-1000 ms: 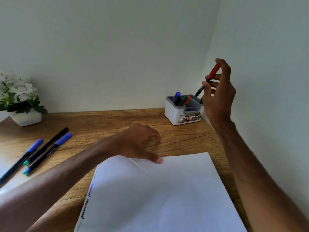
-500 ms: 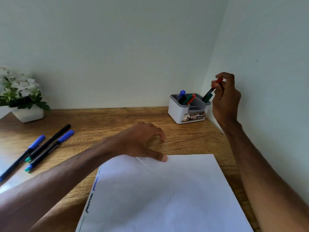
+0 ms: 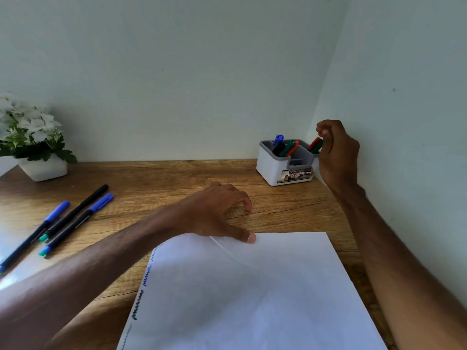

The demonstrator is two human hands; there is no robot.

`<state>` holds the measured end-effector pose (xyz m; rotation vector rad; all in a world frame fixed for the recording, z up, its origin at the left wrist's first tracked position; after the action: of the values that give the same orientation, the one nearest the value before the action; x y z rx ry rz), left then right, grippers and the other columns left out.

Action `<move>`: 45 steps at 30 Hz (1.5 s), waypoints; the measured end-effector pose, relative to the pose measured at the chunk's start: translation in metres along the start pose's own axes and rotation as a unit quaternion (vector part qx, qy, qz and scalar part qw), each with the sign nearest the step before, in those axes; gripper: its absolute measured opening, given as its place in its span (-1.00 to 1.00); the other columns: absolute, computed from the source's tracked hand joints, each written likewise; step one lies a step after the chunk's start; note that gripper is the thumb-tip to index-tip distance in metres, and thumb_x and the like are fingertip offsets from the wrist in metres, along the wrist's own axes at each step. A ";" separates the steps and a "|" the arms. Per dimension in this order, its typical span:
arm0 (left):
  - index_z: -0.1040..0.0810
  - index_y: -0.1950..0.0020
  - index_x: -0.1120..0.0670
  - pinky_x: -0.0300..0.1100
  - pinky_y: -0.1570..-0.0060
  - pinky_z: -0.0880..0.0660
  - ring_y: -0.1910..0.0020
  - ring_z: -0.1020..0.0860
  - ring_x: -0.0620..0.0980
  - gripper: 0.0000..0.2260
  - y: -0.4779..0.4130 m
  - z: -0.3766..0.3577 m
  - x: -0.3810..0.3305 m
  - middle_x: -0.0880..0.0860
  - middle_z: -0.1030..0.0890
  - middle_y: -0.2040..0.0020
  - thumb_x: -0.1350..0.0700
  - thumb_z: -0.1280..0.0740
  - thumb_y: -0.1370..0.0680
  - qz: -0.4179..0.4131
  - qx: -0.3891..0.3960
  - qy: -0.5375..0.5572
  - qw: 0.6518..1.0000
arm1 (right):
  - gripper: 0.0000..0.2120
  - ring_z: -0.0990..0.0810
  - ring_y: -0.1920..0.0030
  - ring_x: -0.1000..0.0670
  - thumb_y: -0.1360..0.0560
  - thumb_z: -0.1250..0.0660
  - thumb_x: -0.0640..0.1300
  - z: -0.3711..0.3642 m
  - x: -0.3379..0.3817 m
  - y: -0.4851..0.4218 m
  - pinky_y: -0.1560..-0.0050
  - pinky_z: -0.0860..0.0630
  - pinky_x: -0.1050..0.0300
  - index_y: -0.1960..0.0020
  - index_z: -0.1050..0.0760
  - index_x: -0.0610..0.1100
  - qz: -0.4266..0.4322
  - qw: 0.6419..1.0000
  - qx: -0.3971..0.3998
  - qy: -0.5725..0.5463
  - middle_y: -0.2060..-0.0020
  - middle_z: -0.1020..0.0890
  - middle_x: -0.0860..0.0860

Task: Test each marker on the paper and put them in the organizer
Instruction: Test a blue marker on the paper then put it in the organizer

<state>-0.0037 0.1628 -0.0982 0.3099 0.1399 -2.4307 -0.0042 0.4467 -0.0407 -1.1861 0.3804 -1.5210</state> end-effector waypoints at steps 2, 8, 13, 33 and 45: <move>-0.45 -0.36 -0.25 -0.03 -0.36 -0.39 -0.36 -0.37 -0.03 -0.39 -0.001 0.000 0.001 -0.14 -0.48 -0.37 -0.49 -0.39 -0.40 -0.002 -0.003 0.001 1.000 | -0.73 -0.69 -0.15 -0.14 -0.72 -0.20 -0.13 0.003 0.007 0.000 -0.19 -0.59 0.15 -0.29 -0.55 -0.24 0.028 0.999 -0.031 -0.005 -0.14 -0.70 -0.15; -0.45 -0.36 -0.26 0.00 -0.35 -0.40 -0.36 -0.37 -0.02 -0.38 -0.002 -0.003 0.003 -0.13 -0.49 -0.37 -0.51 -0.36 -0.40 -0.004 -0.004 -0.006 1.000 | -0.80 -0.67 -0.16 -0.02 -0.71 -0.22 -0.23 0.001 0.053 0.013 -0.21 -0.48 0.40 -0.23 -0.59 -0.24 0.131 0.990 -0.038 -0.038 -0.13 -0.71 -0.09; -0.51 -0.31 -0.18 0.02 -0.29 -0.49 -0.26 -0.47 -0.05 -0.39 0.000 0.000 0.000 -0.11 -0.57 -0.28 -0.54 -0.25 -0.44 -0.015 -0.009 -0.009 1.000 | -0.78 -0.68 -0.14 -0.09 -0.67 -0.21 -0.26 -0.016 0.092 0.037 -0.16 -0.56 0.15 -0.20 -0.61 -0.25 0.202 0.978 0.022 -0.056 -0.11 -0.71 -0.12; -0.70 -0.06 -0.04 -0.03 -0.03 -0.62 -0.01 -0.65 -0.01 -0.87 0.190 0.069 0.143 -0.05 -0.70 -0.01 0.07 -0.49 -0.52 0.244 -0.341 0.005 0.908 | -0.60 -0.26 -0.52 0.24 -0.66 -0.27 0.17 -0.075 0.199 0.168 -0.49 -0.14 0.30 -0.46 -0.47 0.10 0.322 0.806 0.487 -0.094 -0.52 -0.40 0.18; -0.73 0.03 0.04 -0.09 0.01 -0.41 -0.20 -0.45 0.05 -0.73 0.189 0.053 0.129 0.04 -0.68 -0.02 -0.16 -0.50 -0.50 0.281 -0.236 -0.140 0.920 | -0.52 -0.17 -0.56 0.24 -0.67 -0.21 0.18 -0.101 0.211 0.169 -0.46 -0.10 0.26 -0.56 -0.30 0.15 0.281 0.823 0.488 -0.077 -0.60 -0.25 0.20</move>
<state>0.0115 -0.0712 -0.0836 -0.1975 0.4358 -1.7722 0.0311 0.1706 -0.1158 -0.3040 -0.1721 -0.8584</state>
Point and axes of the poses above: each hand's wrist, its own y-axis away from the middle knuckle, its own z-axis out of the back of the hand, x = y × z, the point moved 3 cm from there along -y, towards the middle knuckle
